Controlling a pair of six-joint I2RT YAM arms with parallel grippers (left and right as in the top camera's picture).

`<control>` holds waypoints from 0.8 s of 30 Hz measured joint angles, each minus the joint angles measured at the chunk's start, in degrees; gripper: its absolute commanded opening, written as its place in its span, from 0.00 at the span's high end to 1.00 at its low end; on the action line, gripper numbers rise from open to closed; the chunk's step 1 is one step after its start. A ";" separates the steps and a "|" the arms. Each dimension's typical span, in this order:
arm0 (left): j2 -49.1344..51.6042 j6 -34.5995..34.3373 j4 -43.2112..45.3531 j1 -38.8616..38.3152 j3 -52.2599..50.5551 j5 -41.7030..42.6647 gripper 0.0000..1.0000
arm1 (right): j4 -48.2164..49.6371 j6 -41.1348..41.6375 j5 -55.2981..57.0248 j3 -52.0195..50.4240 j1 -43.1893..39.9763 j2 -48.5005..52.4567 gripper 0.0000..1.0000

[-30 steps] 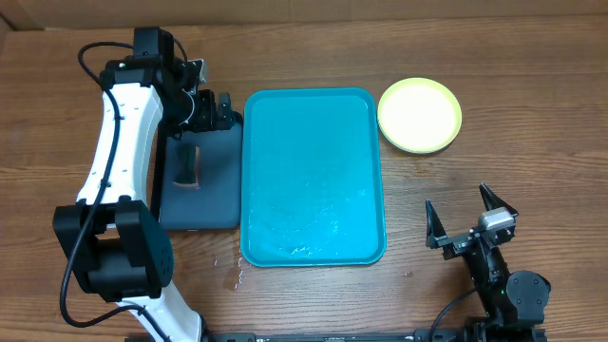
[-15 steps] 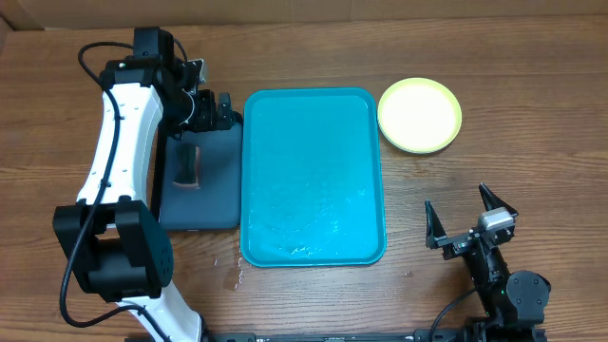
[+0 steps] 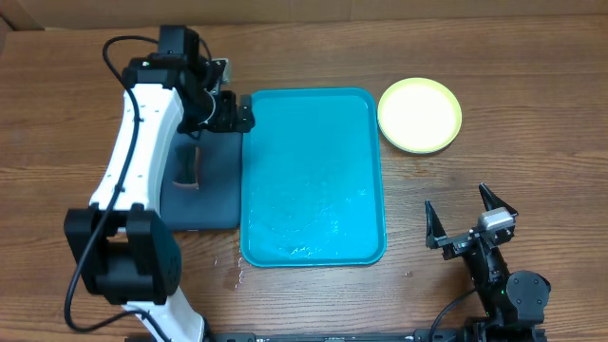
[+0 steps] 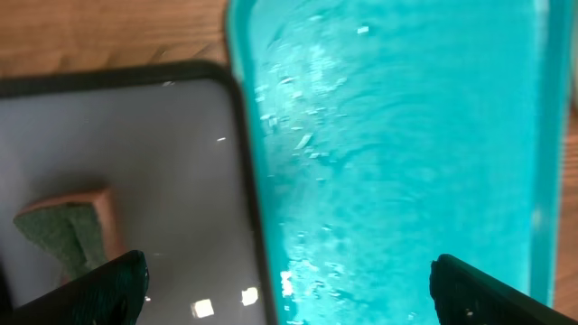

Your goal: Clean dirty plates on tray and stack at the side

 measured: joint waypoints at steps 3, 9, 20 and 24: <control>-4.94 0.00 0.02 -1.33 0.00 0.02 0.00 | -0.02 0.00 -0.02 0.00 0.00 0.00 0.00; -21.62 0.00 0.13 -1.88 0.02 0.02 0.00 | 0.00 -0.02 0.00 0.00 0.00 -0.02 0.00; -46.62 0.02 -0.31 -1.88 0.46 -0.17 0.00 | 0.00 0.00 -0.04 0.00 -0.02 -0.02 0.00; -50.62 0.02 -3.78 -1.88 0.48 -1.97 0.00 | -0.04 0.00 -0.02 0.00 0.00 0.00 0.00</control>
